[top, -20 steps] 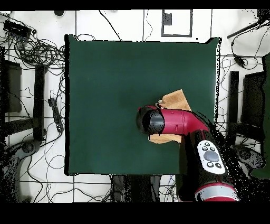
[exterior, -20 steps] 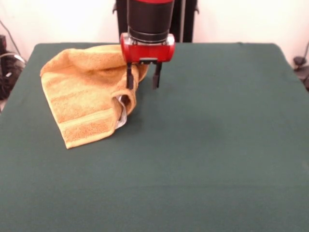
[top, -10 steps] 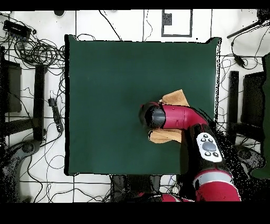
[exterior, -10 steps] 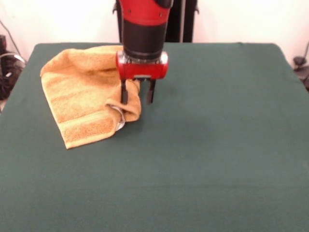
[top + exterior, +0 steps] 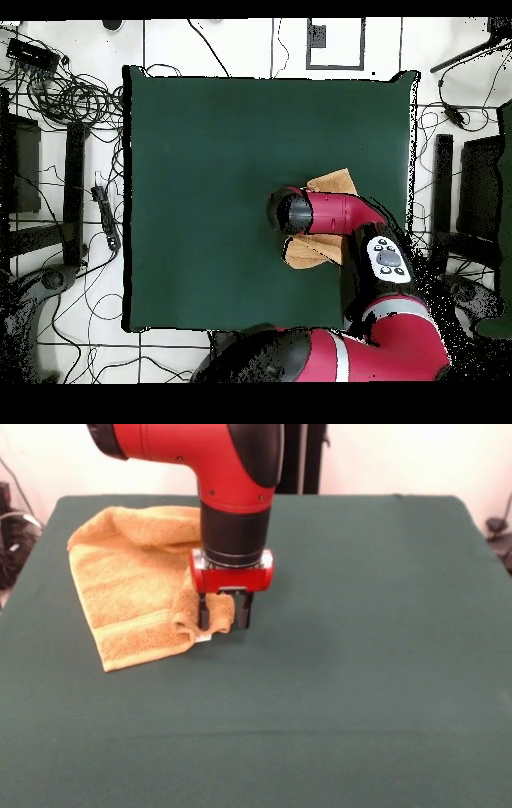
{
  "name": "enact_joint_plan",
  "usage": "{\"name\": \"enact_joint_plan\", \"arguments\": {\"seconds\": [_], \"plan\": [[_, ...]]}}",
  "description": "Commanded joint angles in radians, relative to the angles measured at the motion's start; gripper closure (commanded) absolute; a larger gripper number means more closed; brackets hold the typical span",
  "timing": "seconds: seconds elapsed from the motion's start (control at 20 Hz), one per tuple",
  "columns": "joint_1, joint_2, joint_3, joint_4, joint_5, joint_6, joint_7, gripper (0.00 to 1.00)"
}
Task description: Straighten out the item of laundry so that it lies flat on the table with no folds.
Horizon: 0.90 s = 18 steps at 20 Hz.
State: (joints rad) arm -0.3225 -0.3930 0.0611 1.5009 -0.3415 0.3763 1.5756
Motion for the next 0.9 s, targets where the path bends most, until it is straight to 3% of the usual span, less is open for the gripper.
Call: {"name": "enact_joint_plan", "arguments": {"seconds": [0.05, 0.5, 0.55, 0.9], "plan": [[0.001, 0.107, 0.028, -0.041, -0.048, -0.057, 0.070, 0.00], [-0.016, 0.053, 0.062, -0.038, -0.031, 0.050, 0.010, 0.00], [-0.011, 0.051, 0.054, -0.043, -0.035, 0.047, 0.014, 1.00], [-0.043, 0.041, 0.068, -0.070, -0.060, 0.077, -0.054, 1.00]]}}
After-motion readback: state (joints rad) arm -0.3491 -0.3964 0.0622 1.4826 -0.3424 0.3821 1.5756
